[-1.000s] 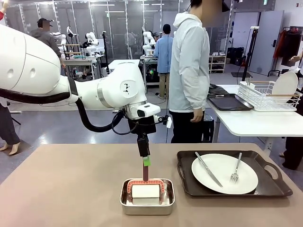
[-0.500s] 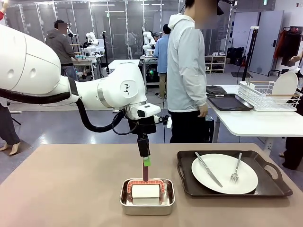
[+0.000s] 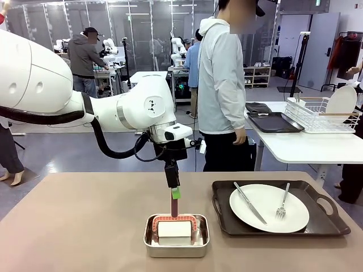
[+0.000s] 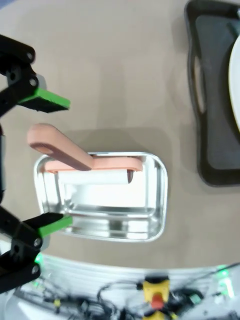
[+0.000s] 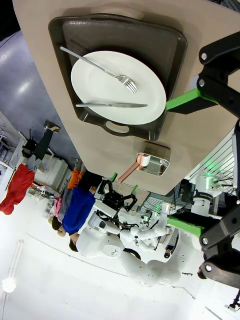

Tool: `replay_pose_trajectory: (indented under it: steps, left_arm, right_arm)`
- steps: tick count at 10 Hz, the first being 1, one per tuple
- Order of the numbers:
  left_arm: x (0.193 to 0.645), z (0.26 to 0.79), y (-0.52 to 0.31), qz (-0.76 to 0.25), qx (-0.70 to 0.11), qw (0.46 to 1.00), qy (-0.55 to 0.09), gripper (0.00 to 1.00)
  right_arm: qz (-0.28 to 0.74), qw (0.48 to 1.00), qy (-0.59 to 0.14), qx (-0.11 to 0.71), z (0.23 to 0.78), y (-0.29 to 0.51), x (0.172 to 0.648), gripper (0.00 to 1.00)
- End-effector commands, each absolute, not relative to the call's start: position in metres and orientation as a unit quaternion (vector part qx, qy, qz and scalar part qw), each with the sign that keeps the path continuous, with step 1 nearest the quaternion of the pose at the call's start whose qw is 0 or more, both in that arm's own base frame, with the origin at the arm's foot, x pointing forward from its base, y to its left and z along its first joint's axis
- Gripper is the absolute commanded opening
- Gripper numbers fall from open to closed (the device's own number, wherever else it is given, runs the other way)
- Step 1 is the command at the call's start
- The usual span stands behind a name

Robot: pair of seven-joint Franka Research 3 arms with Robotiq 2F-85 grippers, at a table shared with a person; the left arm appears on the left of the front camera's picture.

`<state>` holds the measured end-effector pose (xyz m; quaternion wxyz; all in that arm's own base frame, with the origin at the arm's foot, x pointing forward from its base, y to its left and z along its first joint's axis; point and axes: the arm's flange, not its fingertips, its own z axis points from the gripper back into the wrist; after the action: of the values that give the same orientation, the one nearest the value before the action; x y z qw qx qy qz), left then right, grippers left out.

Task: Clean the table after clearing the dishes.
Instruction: When the right (or left) Handle tray is removed, use the right hand (or left hand) to clean the right (or left) side of the table with the Lint Roller.

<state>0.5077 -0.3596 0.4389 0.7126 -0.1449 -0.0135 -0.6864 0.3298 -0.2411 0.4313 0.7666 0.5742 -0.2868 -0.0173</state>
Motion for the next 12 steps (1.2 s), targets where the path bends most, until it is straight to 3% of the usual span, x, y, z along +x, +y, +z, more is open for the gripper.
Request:
replay_pose_trajectory:
  steps: [1,2,4,6,7,9,12]
  left_arm:
    - [0.532,0.487,-0.324,-0.615,-0.199,0.763,-0.021,1.0]
    - [0.54,0.511,-0.292,-0.568,-0.228,0.79,-0.027,1.0]
    - [0.546,0.554,-0.202,-0.462,-0.306,0.826,-0.105,1.0]
    - [0.533,0.568,-0.097,-0.364,-0.411,0.821,-0.16,1.0]
    - [0.521,0.562,-0.044,-0.343,-0.45,0.809,-0.158,1.0]
    - [0.496,0.526,0.069,-0.25,-0.508,0.792,-0.23,1.0]
    - [0.449,0.445,0.202,-0.162,-0.536,0.788,-0.256,1.0]
  right_arm:
    - [-0.015,0.765,-0.29,0.575,0.433,-0.24,0.327,1.0]
    - [-0.015,0.765,-0.29,0.575,0.433,-0.24,0.327,1.0]
    - [-0.015,0.765,-0.29,0.575,0.433,-0.24,0.327,1.0]
    - [-0.015,0.765,-0.29,0.575,0.433,-0.24,0.327,1.0]
    - [-0.015,0.765,-0.29,0.575,0.433,-0.24,0.327,1.0]
    - [-0.015,0.765,-0.29,0.575,0.433,-0.24,0.327,1.0]
    - [-0.015,0.765,-0.29,0.575,0.433,-0.24,0.327,1.0]
